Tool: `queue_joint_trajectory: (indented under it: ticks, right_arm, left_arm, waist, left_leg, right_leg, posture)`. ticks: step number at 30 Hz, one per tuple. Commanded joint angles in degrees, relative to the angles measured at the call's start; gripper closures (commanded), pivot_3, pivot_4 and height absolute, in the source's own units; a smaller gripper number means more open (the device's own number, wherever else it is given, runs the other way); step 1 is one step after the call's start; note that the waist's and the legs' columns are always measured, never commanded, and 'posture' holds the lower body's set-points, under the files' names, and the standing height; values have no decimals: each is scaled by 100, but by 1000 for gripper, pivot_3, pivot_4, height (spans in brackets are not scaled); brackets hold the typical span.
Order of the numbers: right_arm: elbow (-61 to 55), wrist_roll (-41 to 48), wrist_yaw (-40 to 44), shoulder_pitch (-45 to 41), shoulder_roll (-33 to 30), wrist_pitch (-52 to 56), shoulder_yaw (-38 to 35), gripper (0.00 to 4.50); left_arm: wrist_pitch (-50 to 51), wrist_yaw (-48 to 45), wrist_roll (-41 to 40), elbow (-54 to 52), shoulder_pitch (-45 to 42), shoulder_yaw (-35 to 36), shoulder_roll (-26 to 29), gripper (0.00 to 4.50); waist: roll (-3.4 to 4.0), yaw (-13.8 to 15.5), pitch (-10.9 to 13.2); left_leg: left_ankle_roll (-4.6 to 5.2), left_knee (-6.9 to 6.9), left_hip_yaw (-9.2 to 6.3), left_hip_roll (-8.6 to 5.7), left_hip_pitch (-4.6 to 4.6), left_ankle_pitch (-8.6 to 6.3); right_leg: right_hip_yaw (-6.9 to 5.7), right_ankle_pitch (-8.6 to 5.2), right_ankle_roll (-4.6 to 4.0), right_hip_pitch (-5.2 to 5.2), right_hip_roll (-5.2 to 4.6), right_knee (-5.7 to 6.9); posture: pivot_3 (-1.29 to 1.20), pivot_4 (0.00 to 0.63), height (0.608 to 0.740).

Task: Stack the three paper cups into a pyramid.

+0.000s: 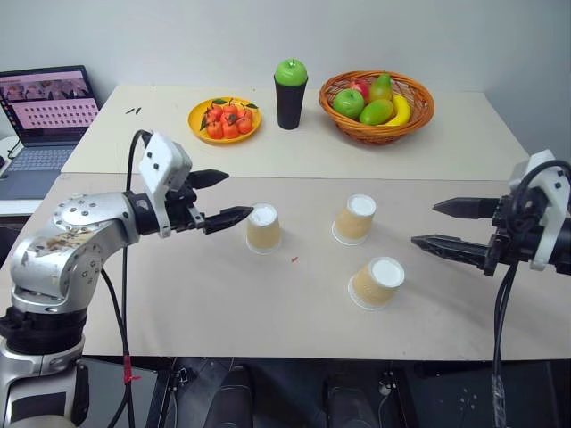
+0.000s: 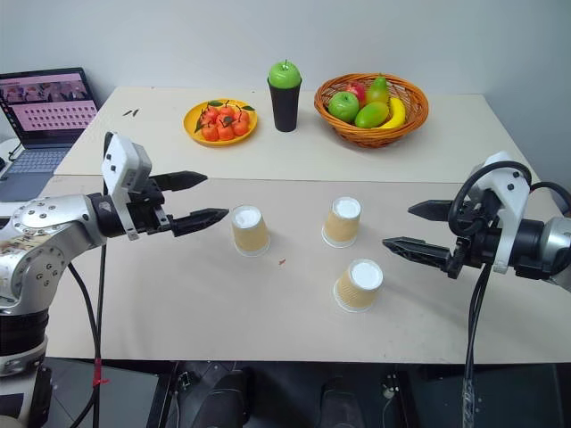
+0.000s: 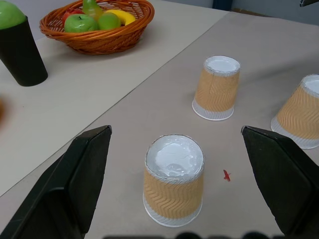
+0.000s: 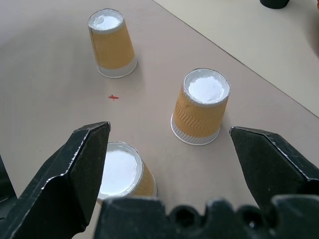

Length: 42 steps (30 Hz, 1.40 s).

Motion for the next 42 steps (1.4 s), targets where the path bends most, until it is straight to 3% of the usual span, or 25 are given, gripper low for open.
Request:
queue_joint_trajectory:
  ticks: [1, 5, 12, 16, 22, 31, 42]
  right_arm:
    - [-201, 161, -53, -37, -25, 64, -146, 0]
    - [-424, 295, -206, 150, 47, 157, -403, 0]
    - [-925, 693, 61, 1113, -40, 699, -1846, 0]
    - [-1451, 809, 4, 1688, 228, 659, -1993, 0]
    - [-1915, 301, -170, 2339, 501, 214, -1333, 0]
    - [-1333, -283, -452, 1795, 611, -379, -251, 0]
    - [-784, -583, -367, 1195, 663, -765, 555, 0]
  left_arm:
    - [-226, -68, 71, 13, -177, -15, -16, 38]
    - [-209, -136, 42, 294, -542, -147, -214, 38]
    - [-351, -190, 258, 618, -703, -416, -467, 38]
    - [-474, -294, 425, 863, -918, -622, -616, 38]
    - [-751, -504, 763, 1307, -1305, -890, -738, 38]
    - [-666, -528, 825, 1207, -1402, -849, -721, 38]
    - [-427, -352, 759, 864, -1242, -566, -480, 38]
  waist:
    - [0, 0, 0]
    - [-1, 16, -1]
    - [-2, 21, -2]
    - [-16, 7, -10]
    - [-23, -3, -15]
    - [-24, -4, -15]
    - [-24, -6, -15]
  left_leg:
    - [0, 0, 0, 0, 0, 0]
    - [0, 3, 0, 0, 0, 0]
    - [2, 1, 0, -3, 0, 0]
    - [2, 4, -1, -3, 3, 0]
    - [3, 13, 0, -4, 3, 2]
    - [3, 13, 0, -4, 3, 2]
    - [3, 12, 0, -4, 3, 2]
  right_leg:
    - [0, 0, 0, 0, 0, 0]
    - [0, 0, 0, 1, 0, 3]
    - [2, 0, 1, 1, 0, 4]
    - [2, 0, 0, 3, 1, 8]
    - [6, 2, 6, 5, 1, 9]
    - [8, 3, 6, 5, 1, 8]
    - [8, 3, 6, 3, 1, 9]
  posture:
    - [0, 150, 737]
    - [0, 150, 737]
    - [0, 150, 737]
    - [0, 150, 737]
    - [0, 150, 737]
    - [0, 150, 737]
    - [0, 150, 737]
